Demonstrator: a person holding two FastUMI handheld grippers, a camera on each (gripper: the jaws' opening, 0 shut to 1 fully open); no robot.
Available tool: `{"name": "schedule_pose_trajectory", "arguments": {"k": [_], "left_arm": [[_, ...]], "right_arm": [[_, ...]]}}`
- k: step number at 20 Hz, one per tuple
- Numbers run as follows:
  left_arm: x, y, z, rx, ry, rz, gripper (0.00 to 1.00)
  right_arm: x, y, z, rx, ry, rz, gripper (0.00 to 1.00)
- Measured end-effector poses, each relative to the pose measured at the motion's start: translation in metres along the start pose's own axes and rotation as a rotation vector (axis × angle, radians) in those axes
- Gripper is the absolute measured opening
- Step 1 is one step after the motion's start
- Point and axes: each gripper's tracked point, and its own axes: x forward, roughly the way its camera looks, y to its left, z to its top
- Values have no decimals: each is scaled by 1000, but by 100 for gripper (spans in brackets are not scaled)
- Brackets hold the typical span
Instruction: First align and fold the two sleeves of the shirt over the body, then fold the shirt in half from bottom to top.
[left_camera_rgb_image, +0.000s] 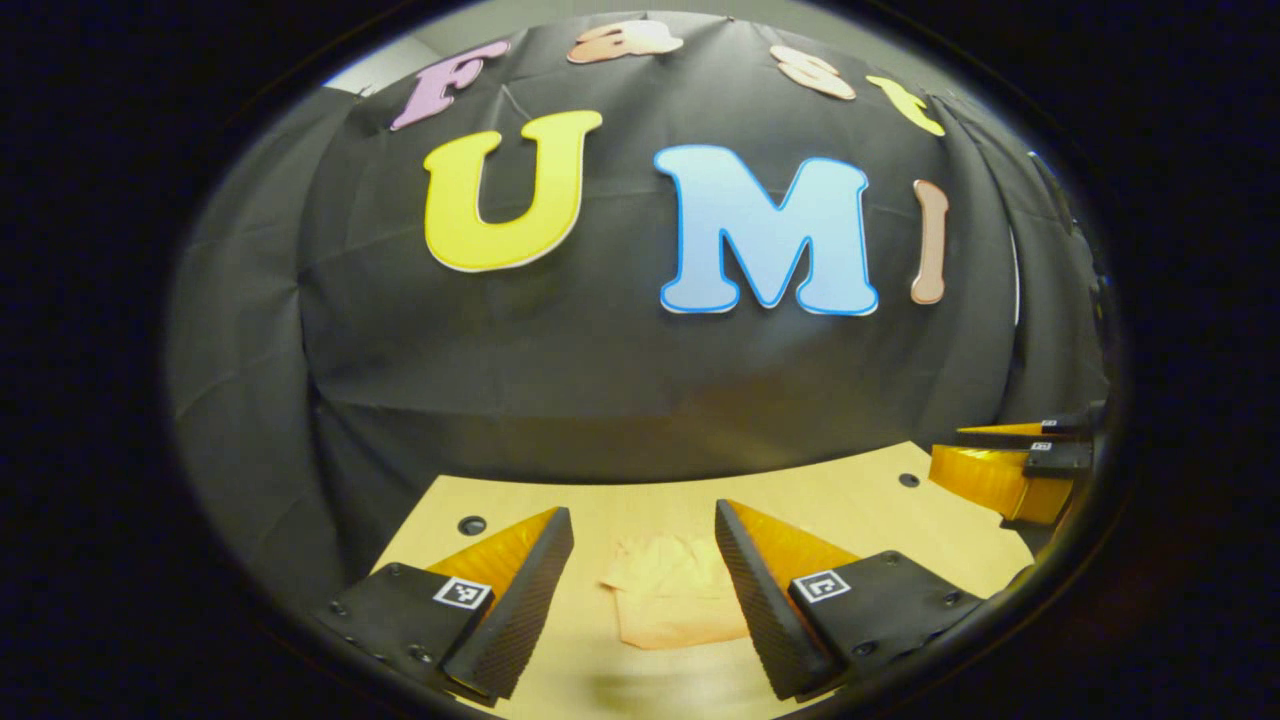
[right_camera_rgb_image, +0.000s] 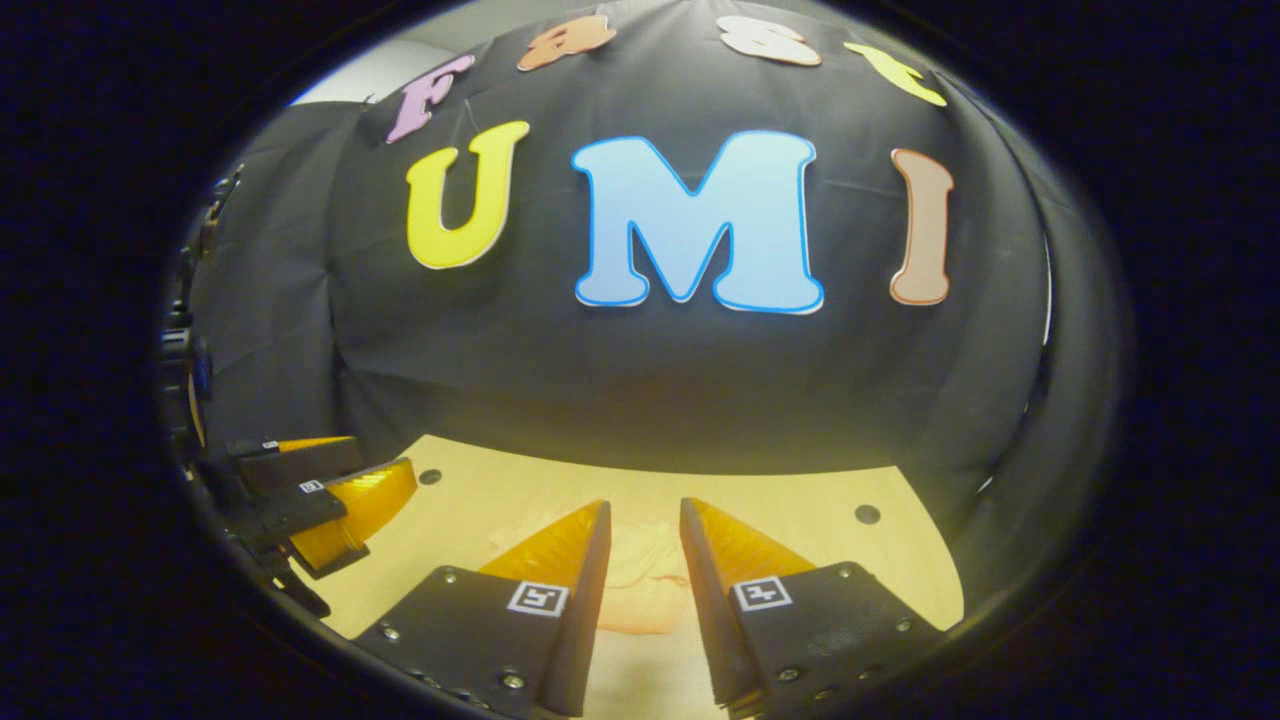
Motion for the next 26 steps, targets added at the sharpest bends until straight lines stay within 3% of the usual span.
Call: {"name": "schedule_pose_trajectory", "arguments": {"k": [1, 2, 6, 7, 8, 9, 11, 26], "left_arm": [[-14, 1, 4, -4, -9, 3, 94], [-30, 0, 7, -14, -16, 5, 94], [-75, -6, 8, -46, -34, 4, 94], [-84, -6, 9, -55, -36, 2, 95], [-91, -7, 9, -64, -37, -3, 95], [-98, -8, 7, -68, -38, -6, 95], [-108, -9, 4, -67, -35, -11, 95], [-116, -37, 3, 39, -68, -109, 95]], "right_arm": [[-12, 4, 0, 0, -8, 5, 39], [-23, 8, -1, 4, -12, 9, 46], [-63, 19, 1, 35, -41, 9, 46], [-71, 21, -1, 38, -45, 7, 39], [-79, 22, 0, 42, -53, 7, 39], [-84, 22, 1, 44, -61, 3, 46], [-95, 22, 3, 45, -77, -9, 46], [-125, 7, 11, 73, -136, -144, 46]]}}
